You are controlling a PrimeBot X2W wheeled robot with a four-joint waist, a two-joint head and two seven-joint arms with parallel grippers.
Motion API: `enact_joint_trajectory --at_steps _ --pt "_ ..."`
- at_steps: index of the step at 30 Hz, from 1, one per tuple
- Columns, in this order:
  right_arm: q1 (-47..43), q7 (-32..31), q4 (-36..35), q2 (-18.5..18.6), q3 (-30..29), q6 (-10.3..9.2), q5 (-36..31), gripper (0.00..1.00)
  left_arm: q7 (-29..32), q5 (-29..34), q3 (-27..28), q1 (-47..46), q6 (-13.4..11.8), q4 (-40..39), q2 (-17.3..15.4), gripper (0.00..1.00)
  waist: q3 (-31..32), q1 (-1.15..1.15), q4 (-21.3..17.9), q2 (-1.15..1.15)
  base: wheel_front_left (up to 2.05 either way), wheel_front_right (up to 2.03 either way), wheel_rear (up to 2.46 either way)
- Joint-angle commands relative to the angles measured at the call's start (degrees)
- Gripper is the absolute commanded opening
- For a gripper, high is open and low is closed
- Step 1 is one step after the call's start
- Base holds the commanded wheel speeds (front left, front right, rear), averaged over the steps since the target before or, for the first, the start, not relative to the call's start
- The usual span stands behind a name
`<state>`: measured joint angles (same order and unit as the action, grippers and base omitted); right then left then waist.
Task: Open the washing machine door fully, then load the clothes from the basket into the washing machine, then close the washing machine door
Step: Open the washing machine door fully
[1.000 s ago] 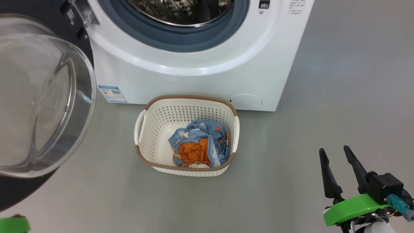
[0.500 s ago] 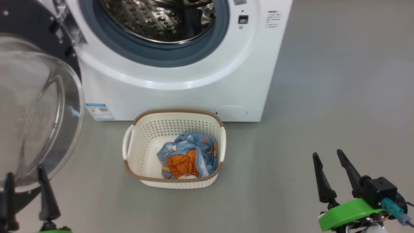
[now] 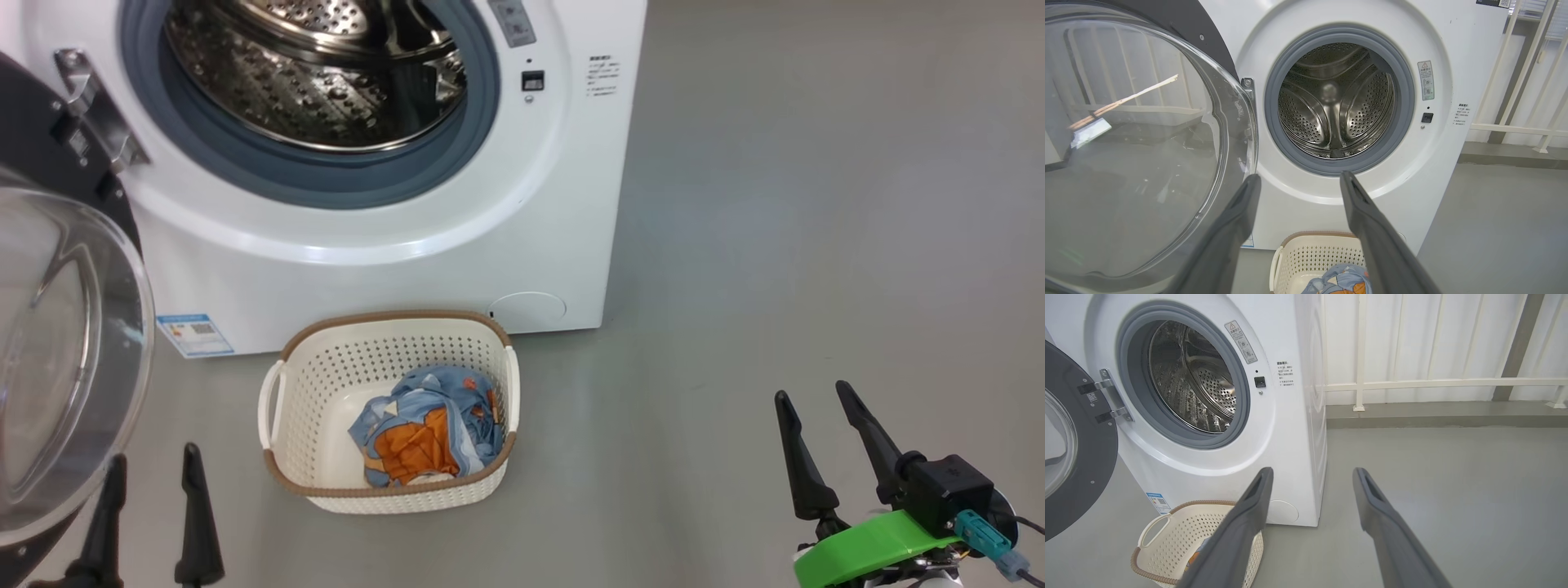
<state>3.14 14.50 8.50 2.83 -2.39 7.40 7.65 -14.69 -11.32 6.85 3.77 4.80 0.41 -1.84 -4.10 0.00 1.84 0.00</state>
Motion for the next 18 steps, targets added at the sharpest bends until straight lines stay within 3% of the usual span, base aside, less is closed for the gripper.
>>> enact_joint_trajectory --at_steps 1,18 --pt "-0.2 0.5 -1.9 0.1 1.6 0.09 0.3 1.0 -0.3 0.5 1.2 -0.1 0.2 -1.1 -1.0 1.0 0.9 0.0 -1.2 0.0 0.0 0.0 0.0" --pt "-1.7 0.5 -2.9 0.1 1.3 0.09 -0.8 1.0 -0.3 2.3 -2.3 2.6 -1.5 2.1 -1.0 1.0 2.3 0.0 -1.0 0.0 0.0 0.0 0.0"
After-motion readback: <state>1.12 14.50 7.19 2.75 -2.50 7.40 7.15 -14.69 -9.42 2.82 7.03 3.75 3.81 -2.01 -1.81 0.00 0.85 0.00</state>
